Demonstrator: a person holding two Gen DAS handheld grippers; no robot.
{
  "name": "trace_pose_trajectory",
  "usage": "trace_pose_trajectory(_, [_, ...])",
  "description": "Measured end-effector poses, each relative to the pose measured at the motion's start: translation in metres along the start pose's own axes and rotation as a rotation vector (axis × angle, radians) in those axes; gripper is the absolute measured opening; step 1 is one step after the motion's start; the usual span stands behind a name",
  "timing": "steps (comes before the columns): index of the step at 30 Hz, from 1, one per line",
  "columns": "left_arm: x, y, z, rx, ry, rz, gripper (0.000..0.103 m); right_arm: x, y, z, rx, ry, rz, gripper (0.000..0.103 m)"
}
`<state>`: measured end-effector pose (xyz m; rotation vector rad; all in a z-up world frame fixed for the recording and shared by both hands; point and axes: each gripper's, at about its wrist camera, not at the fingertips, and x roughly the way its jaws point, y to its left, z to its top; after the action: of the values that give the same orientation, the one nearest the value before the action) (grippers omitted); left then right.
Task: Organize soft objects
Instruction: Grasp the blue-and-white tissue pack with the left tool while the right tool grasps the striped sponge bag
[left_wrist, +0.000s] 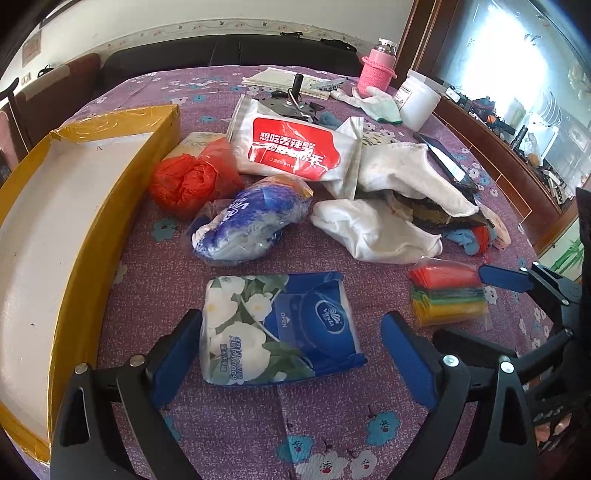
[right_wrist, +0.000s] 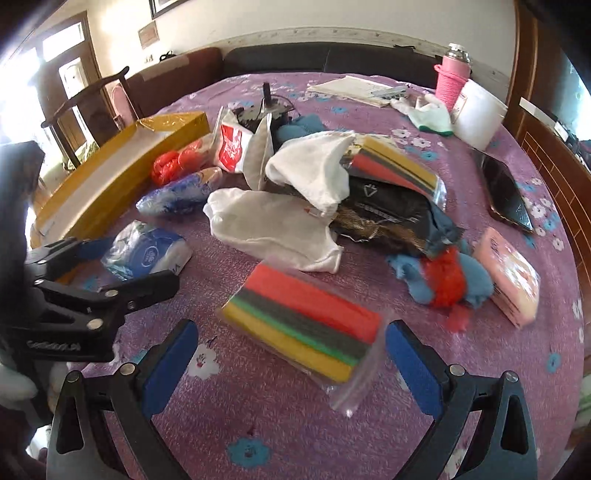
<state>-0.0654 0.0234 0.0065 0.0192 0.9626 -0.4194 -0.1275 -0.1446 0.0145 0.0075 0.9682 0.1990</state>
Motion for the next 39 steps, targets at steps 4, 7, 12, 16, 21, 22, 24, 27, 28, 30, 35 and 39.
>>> trace_pose_trajectory(4, [0.002,-0.004,0.000,0.012,0.005,0.024,0.094,0.003,-0.009,0.000,0.056,0.008,0.032,0.102])
trace_pose_trajectory(7, [0.003,-0.006,0.000,0.021,0.010,0.037,0.094,0.007,-0.011,-0.002,0.081,0.013,0.045,0.102])
trace_pose_trajectory(12, [0.004,-0.008,0.000,0.029,0.013,0.046,0.095,0.007,-0.012,-0.001,0.088,0.008,0.041,0.102])
trace_pose_trajectory(16, [0.004,-0.008,0.000,0.029,0.013,0.047,0.095,0.007,-0.012,-0.002,0.088,0.005,0.040,0.102])
trace_pose_trajectory(21, [0.004,-0.008,0.000,0.029,0.013,0.048,0.095,0.005,-0.012,-0.003,0.094,-0.003,0.033,0.100])
trace_pose_trajectory(22, [0.004,-0.008,0.000,0.029,0.013,0.048,0.095,0.005,-0.013,-0.004,0.095,-0.006,0.030,0.099])
trace_pose_trajectory(24, [0.004,-0.008,0.000,0.030,0.013,0.047,0.095,0.003,-0.013,-0.005,0.093,-0.009,0.018,0.092])
trace_pose_trajectory(27, [0.003,-0.008,-0.001,0.027,0.008,0.050,0.093,0.003,-0.006,-0.006,0.058,-0.008,-0.048,0.072])
trace_pose_trajectory(28, [0.002,-0.007,-0.001,0.023,0.001,0.058,0.081,0.002,-0.005,-0.007,0.048,-0.008,-0.060,0.066])
trace_pose_trajectory(30, [-0.002,-0.007,-0.003,0.019,-0.021,0.044,0.072,-0.002,-0.004,-0.008,0.052,-0.006,-0.047,0.047])
trace_pose_trajectory(35, [-0.005,0.003,-0.003,-0.020,-0.032,-0.027,0.072,-0.010,-0.007,-0.011,0.078,-0.004,-0.009,0.031])
trace_pose_trajectory(39, [-0.004,0.000,-0.003,-0.008,-0.028,-0.022,0.073,-0.018,-0.017,-0.008,0.135,-0.024,-0.005,0.072])
